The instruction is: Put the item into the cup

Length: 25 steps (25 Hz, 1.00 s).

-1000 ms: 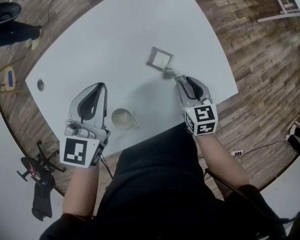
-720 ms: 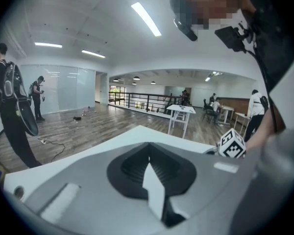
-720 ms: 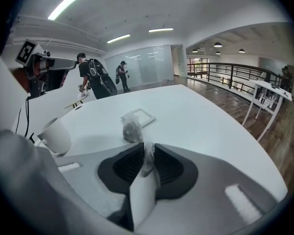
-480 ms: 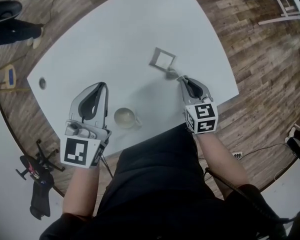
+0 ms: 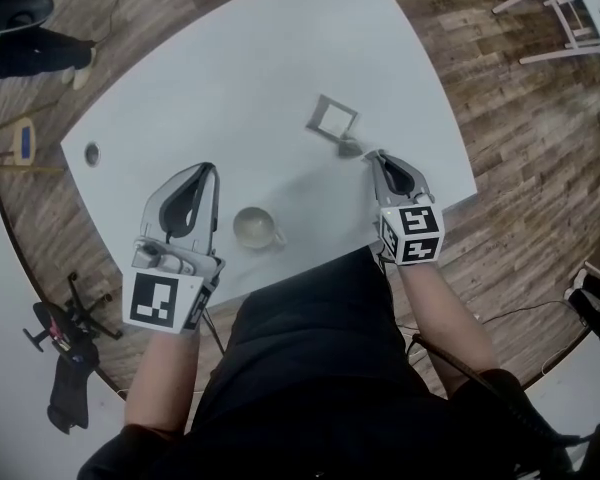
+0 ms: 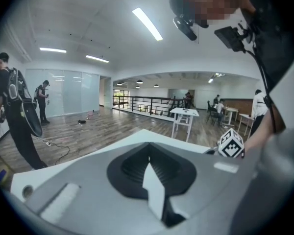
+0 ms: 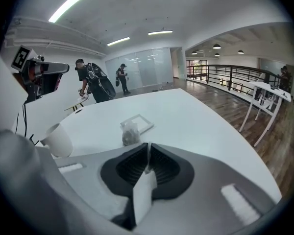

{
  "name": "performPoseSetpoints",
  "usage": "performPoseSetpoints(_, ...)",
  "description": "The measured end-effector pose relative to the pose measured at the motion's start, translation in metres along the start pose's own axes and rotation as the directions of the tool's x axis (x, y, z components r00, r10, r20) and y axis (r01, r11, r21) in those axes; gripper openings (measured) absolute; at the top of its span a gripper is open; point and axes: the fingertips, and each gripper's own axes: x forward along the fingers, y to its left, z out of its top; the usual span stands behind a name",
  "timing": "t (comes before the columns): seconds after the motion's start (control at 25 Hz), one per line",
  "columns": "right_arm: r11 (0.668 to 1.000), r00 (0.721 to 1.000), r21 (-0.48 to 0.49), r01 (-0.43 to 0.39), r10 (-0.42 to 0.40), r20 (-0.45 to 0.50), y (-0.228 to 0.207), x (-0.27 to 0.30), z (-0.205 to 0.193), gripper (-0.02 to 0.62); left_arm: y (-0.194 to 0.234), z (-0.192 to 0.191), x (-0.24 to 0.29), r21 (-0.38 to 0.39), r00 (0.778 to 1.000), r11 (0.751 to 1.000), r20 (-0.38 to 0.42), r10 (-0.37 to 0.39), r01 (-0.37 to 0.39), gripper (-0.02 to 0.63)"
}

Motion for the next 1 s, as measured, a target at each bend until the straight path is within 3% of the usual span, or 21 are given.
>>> performPoseSetpoints(0.28,1.000,0.999,-0.023,0.015,-0.014,0.031,-0.003,-0.007,0.012,0.021,0.010,0.008,-0.018,0.031,0.999,0.999,0.035,0.040,-0.041,0.000)
performPoseSetpoints(0.52,0.999,0.997,-0.018,0.040,-0.039,0.069,-0.012,-0.017,0.032,0.021,-0.004,0.021,-0.020,0.016,0.995,0.999,0.091,0.028,-0.030,0.000)
performPoseSetpoints(1.0,0.998,0.991,-0.062,0.006,0.002,0.135,-0.004,-0.032,0.071,0.021,0.001,0.054,-0.031,0.045,0.983,0.996,0.169,0.066,-0.074,0.000)
